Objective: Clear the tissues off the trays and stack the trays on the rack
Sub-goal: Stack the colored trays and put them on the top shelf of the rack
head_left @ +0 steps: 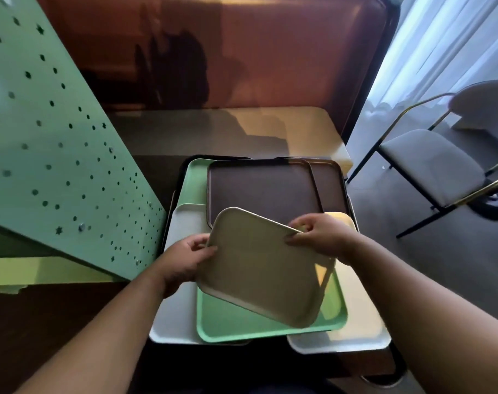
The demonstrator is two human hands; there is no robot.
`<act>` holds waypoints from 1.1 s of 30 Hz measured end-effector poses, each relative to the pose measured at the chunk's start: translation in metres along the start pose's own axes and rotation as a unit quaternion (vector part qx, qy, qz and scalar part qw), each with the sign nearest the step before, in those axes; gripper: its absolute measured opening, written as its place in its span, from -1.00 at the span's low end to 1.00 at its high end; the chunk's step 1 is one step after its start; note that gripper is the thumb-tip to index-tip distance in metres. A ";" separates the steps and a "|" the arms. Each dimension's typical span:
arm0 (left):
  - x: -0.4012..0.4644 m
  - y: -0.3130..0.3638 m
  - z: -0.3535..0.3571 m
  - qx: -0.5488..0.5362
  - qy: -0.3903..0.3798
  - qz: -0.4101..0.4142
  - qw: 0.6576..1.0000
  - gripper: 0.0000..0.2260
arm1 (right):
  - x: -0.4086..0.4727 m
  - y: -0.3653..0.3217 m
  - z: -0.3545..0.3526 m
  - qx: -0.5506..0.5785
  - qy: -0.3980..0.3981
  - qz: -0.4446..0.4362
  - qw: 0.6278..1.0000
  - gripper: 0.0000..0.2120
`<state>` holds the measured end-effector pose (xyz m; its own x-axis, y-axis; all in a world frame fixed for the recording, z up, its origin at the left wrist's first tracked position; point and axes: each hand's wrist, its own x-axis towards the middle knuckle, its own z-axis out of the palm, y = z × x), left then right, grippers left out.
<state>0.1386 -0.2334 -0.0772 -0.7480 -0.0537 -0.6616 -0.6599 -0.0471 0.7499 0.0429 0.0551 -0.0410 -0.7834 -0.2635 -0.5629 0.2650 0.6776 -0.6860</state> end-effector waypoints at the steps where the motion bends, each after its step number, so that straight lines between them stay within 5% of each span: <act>1: 0.000 -0.005 0.001 0.028 0.009 -0.006 1.000 -0.73 | 0.003 -0.001 0.001 0.018 0.044 -0.005 0.999 -0.71; 4: -0.004 -0.025 0.008 0.007 0.052 -0.036 0.998 -0.80 | 0.012 0.012 0.007 0.092 0.116 0.049 0.988 -0.63; 7: -0.011 -0.050 0.017 -0.009 0.086 -0.079 0.993 -0.81 | 0.013 0.032 0.019 0.019 0.130 0.080 0.988 -0.78; 14: -0.021 -0.062 0.038 0.275 0.160 -0.041 0.947 -0.78 | 0.005 0.056 0.037 -0.080 0.166 0.079 0.980 -0.78; 23: -0.009 -0.042 0.045 0.353 0.133 -0.079 0.923 -0.68 | 0.002 0.061 0.041 -0.142 0.182 0.107 0.967 -0.83; 26: -0.008 -0.043 0.042 0.391 0.138 -0.076 0.907 -0.65 | 0.000 0.062 0.044 -0.166 0.188 0.096 0.963 -0.62; 30: -0.006 -0.045 0.037 0.466 0.203 -0.046 0.860 -0.37 | -0.009 0.058 0.050 -0.194 0.241 0.108 0.945 -0.33; 33: -0.005 -0.044 0.034 0.410 0.185 -0.064 0.891 -0.30 | -0.011 0.059 0.049 -0.106 0.203 0.216 0.949 -0.26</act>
<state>0.1690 -0.1972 -0.1072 -0.6886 -0.4314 -0.5828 -0.6815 0.6596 0.3170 0.0948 0.0646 -0.0979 -0.7910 0.3273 -0.5170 0.5250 0.7970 -0.2986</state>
